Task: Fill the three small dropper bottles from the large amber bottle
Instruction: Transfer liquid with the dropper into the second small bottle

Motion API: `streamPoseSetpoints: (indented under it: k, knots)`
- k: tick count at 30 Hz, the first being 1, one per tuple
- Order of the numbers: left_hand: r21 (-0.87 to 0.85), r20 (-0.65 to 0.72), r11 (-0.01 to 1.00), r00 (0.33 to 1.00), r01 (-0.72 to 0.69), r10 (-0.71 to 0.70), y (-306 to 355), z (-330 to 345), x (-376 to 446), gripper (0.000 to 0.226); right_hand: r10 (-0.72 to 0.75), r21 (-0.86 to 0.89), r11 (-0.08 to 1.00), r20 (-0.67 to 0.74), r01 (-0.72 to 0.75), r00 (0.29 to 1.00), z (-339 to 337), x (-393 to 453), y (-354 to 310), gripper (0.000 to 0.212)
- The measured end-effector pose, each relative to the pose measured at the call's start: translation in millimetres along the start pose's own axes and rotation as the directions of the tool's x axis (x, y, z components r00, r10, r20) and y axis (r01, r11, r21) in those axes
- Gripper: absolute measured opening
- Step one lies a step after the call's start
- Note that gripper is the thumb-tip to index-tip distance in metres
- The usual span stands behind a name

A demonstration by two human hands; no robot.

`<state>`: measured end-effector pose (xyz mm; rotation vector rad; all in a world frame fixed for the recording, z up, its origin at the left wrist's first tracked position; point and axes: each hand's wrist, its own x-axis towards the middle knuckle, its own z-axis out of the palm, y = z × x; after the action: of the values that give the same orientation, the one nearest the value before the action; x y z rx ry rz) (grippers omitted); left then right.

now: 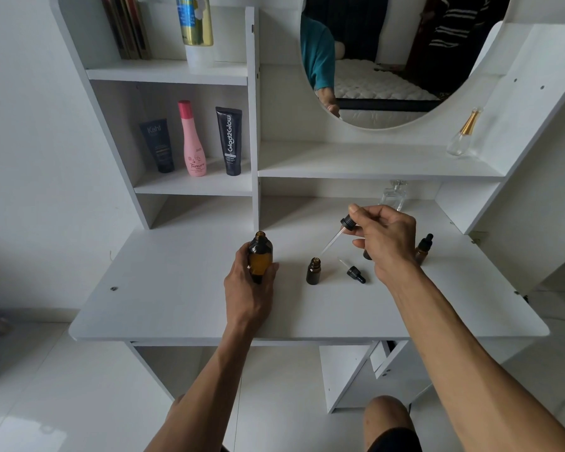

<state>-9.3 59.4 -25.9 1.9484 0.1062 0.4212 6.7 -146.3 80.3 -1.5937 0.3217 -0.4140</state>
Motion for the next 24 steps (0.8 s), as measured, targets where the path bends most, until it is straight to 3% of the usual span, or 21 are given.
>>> streamPoseSetpoints:
  k: [14, 24]
  knots:
    - [0.001, -0.006, 1.000, 1.000, 0.009, -0.009, -1.6, 0.5, 0.5, 0.053, 0.021, 0.025, 0.999, 0.004, -0.021, 1.000, -0.9, -1.5, 0.5, 0.019]
    - [-0.013, -0.006, 1.000, 1.000, 0.004, -0.005, -2.8, 0.6, 1.0, 0.052, 0.044, 0.248, 0.967, 0.025, -0.049, 0.999, 15.6, -2.7, -26.9, 0.014]
